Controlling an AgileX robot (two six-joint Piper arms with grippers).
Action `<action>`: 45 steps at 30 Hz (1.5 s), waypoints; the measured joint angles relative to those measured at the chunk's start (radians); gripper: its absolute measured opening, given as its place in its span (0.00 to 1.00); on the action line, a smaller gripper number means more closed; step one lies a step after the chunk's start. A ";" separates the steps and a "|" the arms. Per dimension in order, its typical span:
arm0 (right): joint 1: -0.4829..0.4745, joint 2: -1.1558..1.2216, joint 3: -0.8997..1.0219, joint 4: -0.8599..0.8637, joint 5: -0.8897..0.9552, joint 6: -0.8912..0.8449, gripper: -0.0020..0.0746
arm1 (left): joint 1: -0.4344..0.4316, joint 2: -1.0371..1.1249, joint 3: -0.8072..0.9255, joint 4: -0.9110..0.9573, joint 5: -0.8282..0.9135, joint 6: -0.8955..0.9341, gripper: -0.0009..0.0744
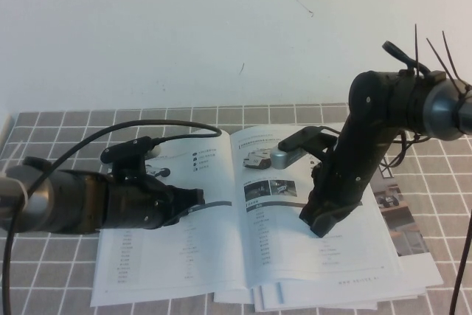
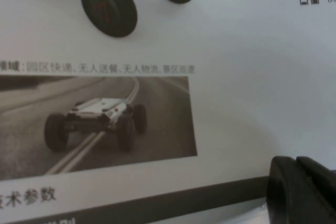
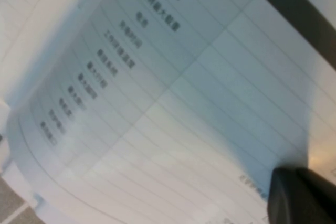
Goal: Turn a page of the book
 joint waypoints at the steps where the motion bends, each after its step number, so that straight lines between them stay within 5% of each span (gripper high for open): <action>1: 0.000 0.000 0.000 0.001 -0.002 0.000 0.02 | 0.000 -0.002 0.000 0.000 0.000 0.008 0.01; 9: 0.017 -0.155 0.012 0.006 -0.083 0.000 0.02 | 0.000 -0.154 0.007 0.004 -0.012 0.067 0.01; 18: 0.017 -0.486 -0.034 -0.215 -0.009 0.070 0.02 | 0.001 -0.530 0.008 0.120 0.088 0.025 0.01; 30: 0.017 -0.889 -0.031 -0.315 0.217 0.101 0.02 | 0.001 -0.909 -0.053 1.028 0.602 -0.681 0.01; 38: 0.017 -1.200 0.240 -0.388 0.157 0.202 0.02 | 0.001 -1.198 -0.004 1.594 0.558 -1.105 0.01; 45: 0.017 -1.543 0.649 -0.450 -0.009 0.368 0.02 | 0.001 -1.496 0.145 1.772 0.520 -1.239 0.01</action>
